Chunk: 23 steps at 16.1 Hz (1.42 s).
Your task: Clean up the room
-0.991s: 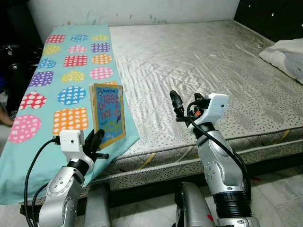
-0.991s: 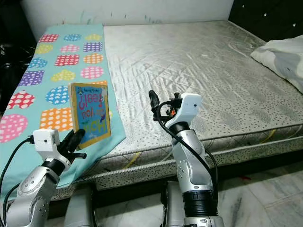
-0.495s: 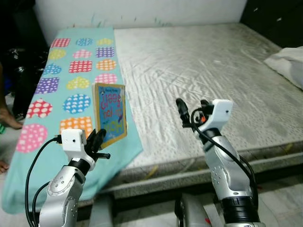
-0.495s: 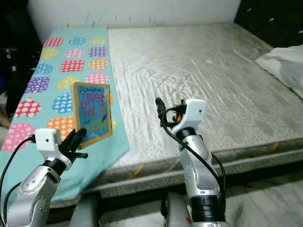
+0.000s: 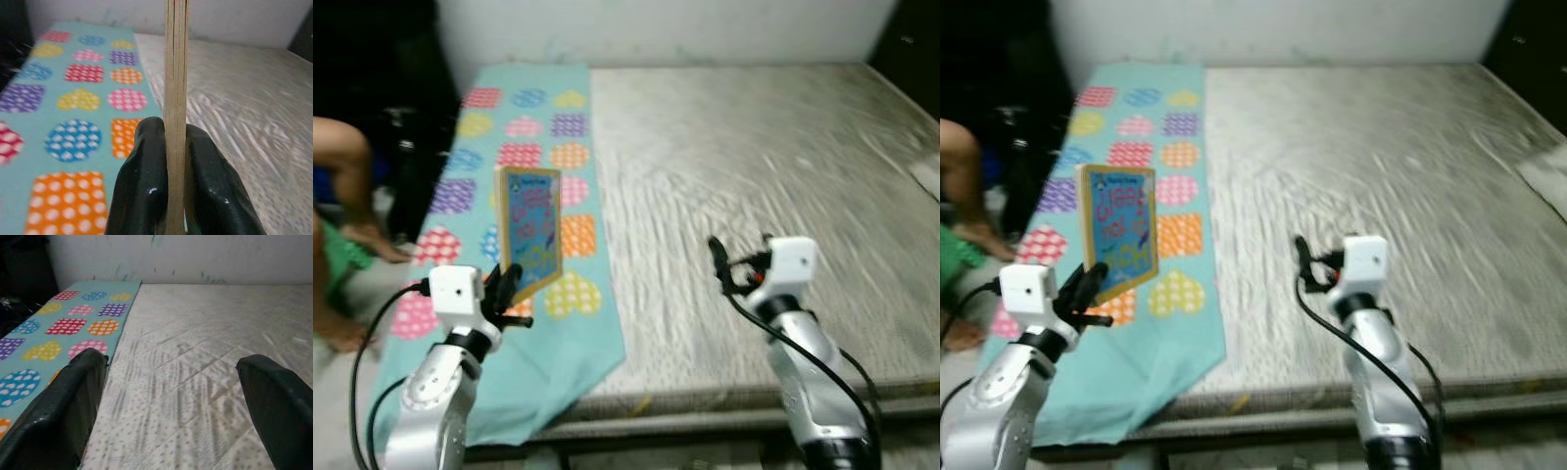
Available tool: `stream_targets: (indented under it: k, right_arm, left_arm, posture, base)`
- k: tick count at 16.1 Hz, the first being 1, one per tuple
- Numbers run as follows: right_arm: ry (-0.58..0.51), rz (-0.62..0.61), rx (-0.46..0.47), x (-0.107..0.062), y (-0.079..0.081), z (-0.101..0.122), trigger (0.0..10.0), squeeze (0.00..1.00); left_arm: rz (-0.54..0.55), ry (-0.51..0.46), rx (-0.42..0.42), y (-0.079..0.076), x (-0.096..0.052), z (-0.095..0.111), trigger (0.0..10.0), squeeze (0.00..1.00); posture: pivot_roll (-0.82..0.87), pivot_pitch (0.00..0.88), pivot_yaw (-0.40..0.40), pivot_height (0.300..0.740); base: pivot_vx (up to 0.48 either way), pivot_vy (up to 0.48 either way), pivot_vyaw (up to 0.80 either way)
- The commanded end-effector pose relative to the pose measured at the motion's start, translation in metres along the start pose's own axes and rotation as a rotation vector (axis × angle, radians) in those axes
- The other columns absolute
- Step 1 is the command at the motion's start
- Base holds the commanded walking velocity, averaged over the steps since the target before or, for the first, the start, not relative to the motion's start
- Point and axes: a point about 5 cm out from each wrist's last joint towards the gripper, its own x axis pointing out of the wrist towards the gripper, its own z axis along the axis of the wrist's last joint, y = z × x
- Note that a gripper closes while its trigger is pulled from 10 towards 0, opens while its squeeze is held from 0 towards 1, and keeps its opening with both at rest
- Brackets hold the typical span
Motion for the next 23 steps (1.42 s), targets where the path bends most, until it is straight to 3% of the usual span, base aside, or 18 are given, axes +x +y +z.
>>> stream_targets:
  k: [1, 6, 7, 8, 9, 18, 23]
  right_arm:
    - [-0.016, -0.014, -0.01, -0.002, -0.003, 0.002, 10.0, 0.0]
    - [-0.011, -0.082, 0.006, -0.006, -0.006, 0.001, 10.0, 0.0]
    - [-0.003, -0.094, 0.011, -0.008, -0.007, 0.0, 10.0, 0.0]
    - [0.016, -0.111, 0.023, -0.01, -0.008, -0.004, 10.0, 0.0]
    - [0.023, -0.122, 0.024, -0.01, -0.008, -0.006, 10.0, 0.0]
    - [0.033, -0.098, 0.031, -0.005, -0.001, -0.004, 10.0, 0.0]
    - [0.033, -0.083, 0.025, -0.003, 0.0, -0.002, 10.0, 0.0]
  left_arm:
    - [0.008, -0.05, 0.025, 0.002, 0.001, 0.011, 0.0, 0.0]
    - [0.008, -0.02, 0.042, -0.003, 0.001, 0.005, 0.0, 0.0]
    - [0.016, -0.009, 0.041, -0.002, 0.001, 0.003, 0.4, 0.0]
    - [0.031, 0.018, 0.044, 0.0, 0.001, -0.001, 8.7, 0.0]
    - [0.034, 0.022, 0.039, 0.0, 0.002, -0.002, 10.0, 0.0]
    - [0.022, 0.034, -0.011, -0.002, 0.011, -0.003, 10.0, 0.0]
    - [-0.002, 0.03, -0.005, -0.006, 0.012, -0.001, 10.0, 0.0]
  posture:
    - [-0.07, 0.0, 0.007, 0.74]
    - [-0.08, 0.0, 0.008, 0.74]
    - [-0.08, 0.0, 0.008, 0.74]
    - [-0.08, 0.0, 0.008, 0.74]
    - [-0.08, 0.0, 0.008, 0.74]
    - [-0.08, 0.0, -0.005, 0.74]
    - [-0.09, 0.0, -0.009, 0.74]
  base:
    - [0.0, 0.0, 0.0]
    - [0.0, 0.0, 0.0]
    - [0.0, 0.0, 0.0]
    - [0.0, 0.0, 0.0]
    - [0.0, 0.0, 0.0]
    - [0.0, 0.0, -0.66]
    - [0.0, 0.0, -0.09]
